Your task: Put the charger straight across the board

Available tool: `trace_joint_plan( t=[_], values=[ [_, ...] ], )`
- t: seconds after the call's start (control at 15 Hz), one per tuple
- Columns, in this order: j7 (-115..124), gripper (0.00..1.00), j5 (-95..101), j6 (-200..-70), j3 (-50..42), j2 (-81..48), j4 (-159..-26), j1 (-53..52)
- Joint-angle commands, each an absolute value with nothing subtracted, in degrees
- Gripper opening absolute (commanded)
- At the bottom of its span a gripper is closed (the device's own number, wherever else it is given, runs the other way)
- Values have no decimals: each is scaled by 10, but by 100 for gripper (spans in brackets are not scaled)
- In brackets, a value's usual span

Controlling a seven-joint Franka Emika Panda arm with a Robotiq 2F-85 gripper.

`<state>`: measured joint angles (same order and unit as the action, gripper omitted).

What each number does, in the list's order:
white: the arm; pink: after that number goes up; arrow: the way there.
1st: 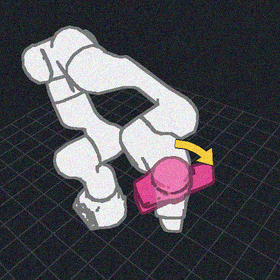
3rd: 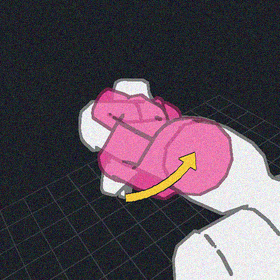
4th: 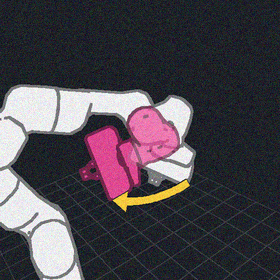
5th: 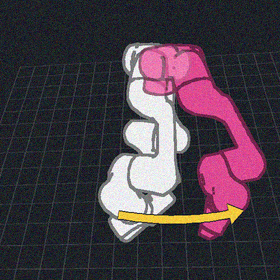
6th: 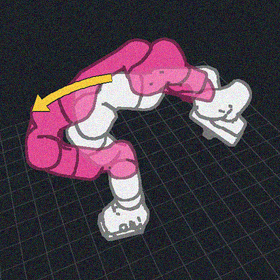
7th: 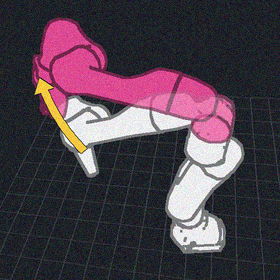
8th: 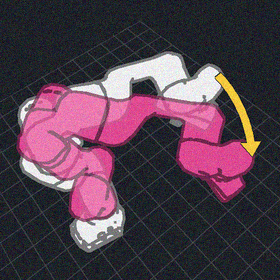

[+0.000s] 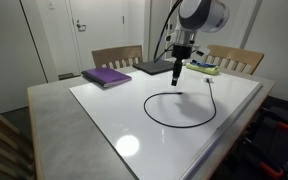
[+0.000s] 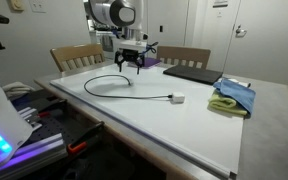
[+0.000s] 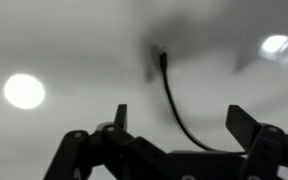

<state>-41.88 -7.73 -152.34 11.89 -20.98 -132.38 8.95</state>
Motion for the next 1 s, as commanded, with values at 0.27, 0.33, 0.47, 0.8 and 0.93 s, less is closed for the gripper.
trace_joint_plan(
  t=[0.27,0.33,0.47,0.8,0.93],
  values=[
    [-456,100,102,-1477,75,-278,-1282,32],
    [-453,100,132,-1472,66,-282,-1276,20],
    [-436,100,201,-1469,39,-289,-1267,-10],
    [-378,100,325,-1493,-4,-302,-1244,-56],
    [-366,100,341,-1497,-4,-307,-1238,-57]
  ],
)
